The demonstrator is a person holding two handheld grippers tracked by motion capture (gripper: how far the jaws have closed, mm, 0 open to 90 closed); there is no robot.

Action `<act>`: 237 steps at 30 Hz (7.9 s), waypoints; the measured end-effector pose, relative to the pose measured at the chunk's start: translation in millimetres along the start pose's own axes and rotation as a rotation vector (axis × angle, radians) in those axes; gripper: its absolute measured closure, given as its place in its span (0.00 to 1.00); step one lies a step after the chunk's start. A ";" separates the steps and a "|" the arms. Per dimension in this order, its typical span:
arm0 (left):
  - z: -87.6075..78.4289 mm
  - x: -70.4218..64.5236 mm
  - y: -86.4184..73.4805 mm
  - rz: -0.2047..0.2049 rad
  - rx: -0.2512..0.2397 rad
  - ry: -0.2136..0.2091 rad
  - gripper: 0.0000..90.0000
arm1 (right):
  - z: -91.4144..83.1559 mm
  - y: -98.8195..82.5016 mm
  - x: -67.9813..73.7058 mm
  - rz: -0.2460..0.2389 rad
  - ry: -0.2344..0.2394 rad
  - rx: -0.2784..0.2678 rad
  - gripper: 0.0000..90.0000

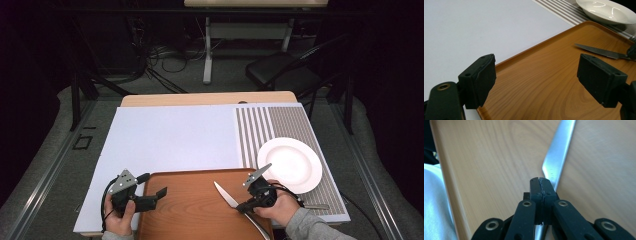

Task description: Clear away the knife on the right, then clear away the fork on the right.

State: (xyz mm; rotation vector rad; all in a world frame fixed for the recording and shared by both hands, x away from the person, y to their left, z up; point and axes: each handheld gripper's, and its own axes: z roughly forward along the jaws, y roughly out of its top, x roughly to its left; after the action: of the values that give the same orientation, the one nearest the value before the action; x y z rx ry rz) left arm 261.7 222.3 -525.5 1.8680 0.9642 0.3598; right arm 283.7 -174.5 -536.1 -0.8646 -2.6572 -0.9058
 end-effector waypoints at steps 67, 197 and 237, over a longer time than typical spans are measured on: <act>1.3 1.0 0.2 0.001 0.006 0.000 0.18 | 4.7 10.0 -37.4 0.100 -0.125 -0.187 1.00; -5.1 0.1 -0.9 -0.002 -0.010 0.019 0.18 | -111.3 -79.3 -34.8 -0.198 -0.501 -0.137 0.21; -3.7 -1.5 -1.1 -0.010 -0.008 0.016 0.18 | -107.5 -95.2 -25.9 -0.450 -0.510 0.153 0.73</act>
State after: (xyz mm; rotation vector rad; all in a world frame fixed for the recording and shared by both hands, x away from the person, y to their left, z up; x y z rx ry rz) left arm 258.0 223.7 -524.4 1.8547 0.9810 0.3729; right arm 249.0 -313.3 -507.3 -0.5170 -3.4010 -0.6031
